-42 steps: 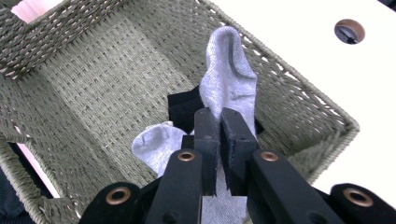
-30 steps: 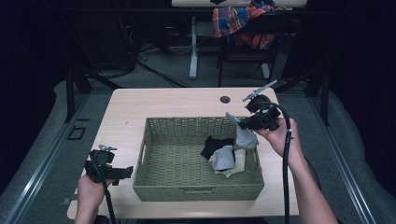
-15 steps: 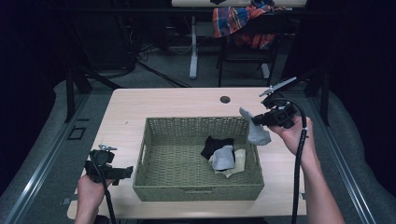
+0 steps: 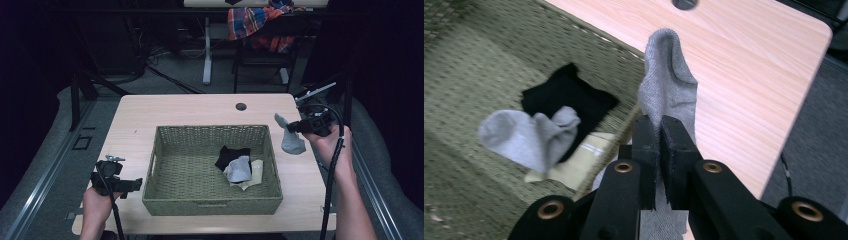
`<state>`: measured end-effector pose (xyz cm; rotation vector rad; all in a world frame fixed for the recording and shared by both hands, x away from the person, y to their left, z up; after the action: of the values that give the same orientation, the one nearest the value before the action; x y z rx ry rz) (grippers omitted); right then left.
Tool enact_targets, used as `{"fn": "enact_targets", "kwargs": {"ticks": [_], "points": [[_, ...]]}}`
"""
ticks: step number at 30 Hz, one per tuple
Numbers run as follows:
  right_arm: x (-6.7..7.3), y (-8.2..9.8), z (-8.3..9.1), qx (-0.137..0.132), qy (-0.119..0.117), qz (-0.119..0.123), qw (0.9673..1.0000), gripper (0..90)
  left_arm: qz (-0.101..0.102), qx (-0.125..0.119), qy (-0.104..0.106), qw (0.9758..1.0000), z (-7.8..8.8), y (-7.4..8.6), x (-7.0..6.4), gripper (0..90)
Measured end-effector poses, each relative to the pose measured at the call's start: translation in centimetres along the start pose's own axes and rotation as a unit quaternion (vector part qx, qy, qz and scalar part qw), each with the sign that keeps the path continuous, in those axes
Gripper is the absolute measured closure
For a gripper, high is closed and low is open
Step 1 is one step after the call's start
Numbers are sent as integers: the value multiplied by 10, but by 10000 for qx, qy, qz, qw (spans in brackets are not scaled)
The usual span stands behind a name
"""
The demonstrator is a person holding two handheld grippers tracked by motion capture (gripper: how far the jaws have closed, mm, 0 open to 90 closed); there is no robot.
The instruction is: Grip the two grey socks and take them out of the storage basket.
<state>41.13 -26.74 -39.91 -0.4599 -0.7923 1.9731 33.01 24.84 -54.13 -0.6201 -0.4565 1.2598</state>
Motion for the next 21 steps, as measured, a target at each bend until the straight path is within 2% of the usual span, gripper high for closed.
{"fn": "enact_targets", "kwargs": {"ticks": [6, 11, 21], "points": [[-18, 11, -7, 168, 180, -189, 9995, 858, -3, -3, -6, 10000, 0, 0, 0, 15], [-26, 17, -11, 242, 198, -331, 9990, 858, -7, 2, -8, 10000, 0, 0, 0, 15], [-36, 28, -23, 435, 187, -487, 9977, 859, -14, 3, -7, 10000, 0, 0, 0, 15]]}}
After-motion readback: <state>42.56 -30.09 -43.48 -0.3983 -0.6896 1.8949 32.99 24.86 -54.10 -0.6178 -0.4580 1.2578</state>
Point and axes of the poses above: each handheld gripper's, and its own axes: z roughly backward along the jaws, y roughly out of its underside, x roughly to its left, the point moved 5 cm from there along -z, roughly forward along the jaws, and after that the axes turned 10 degrees about -x, right-handed, at the moved point
